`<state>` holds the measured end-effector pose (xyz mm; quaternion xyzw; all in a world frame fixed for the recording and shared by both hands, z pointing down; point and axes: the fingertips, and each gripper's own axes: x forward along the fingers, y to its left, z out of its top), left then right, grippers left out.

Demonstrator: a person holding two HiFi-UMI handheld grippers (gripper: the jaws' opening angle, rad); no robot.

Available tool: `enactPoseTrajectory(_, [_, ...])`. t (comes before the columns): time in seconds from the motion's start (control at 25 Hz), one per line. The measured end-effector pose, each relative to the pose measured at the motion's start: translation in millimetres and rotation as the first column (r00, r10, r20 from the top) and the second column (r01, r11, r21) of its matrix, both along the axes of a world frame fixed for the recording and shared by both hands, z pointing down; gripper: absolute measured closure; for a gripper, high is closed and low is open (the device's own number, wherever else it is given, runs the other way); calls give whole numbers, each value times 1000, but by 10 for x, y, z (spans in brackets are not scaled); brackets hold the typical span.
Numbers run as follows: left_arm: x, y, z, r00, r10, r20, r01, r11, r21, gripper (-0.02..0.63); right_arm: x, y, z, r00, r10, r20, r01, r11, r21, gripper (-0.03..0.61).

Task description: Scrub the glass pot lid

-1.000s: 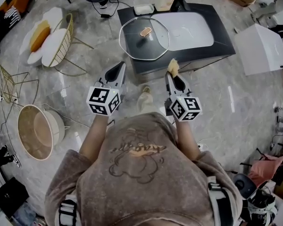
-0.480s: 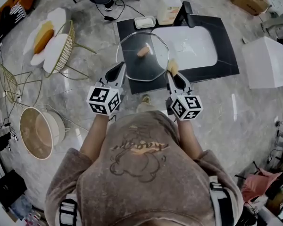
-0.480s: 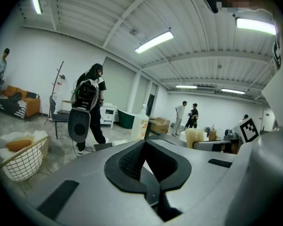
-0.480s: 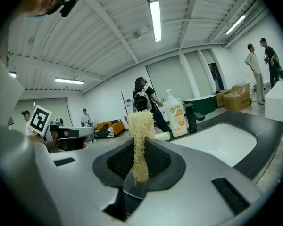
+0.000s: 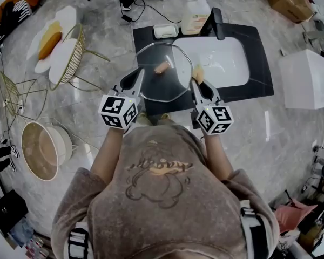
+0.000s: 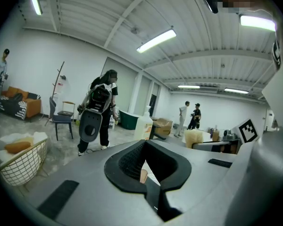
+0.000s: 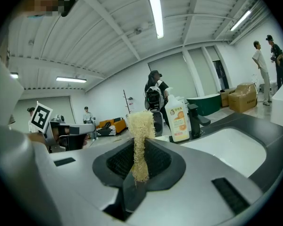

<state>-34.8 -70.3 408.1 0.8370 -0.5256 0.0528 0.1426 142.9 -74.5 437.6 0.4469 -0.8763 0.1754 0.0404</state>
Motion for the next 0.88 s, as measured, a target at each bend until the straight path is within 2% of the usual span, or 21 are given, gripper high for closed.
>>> enactPoseTrajectory(0.32, [61, -292, -50, 995, 101, 20, -101, 995, 10, 595, -53, -188, -58, 998, 65, 8, -65, 998, 3, 528])
enactPoseTrajectory(0.88, [95, -548, 15, 982, 186, 37, -186, 983, -1, 593, -120, -344, -49, 994, 112, 11, -112, 994, 1, 528])
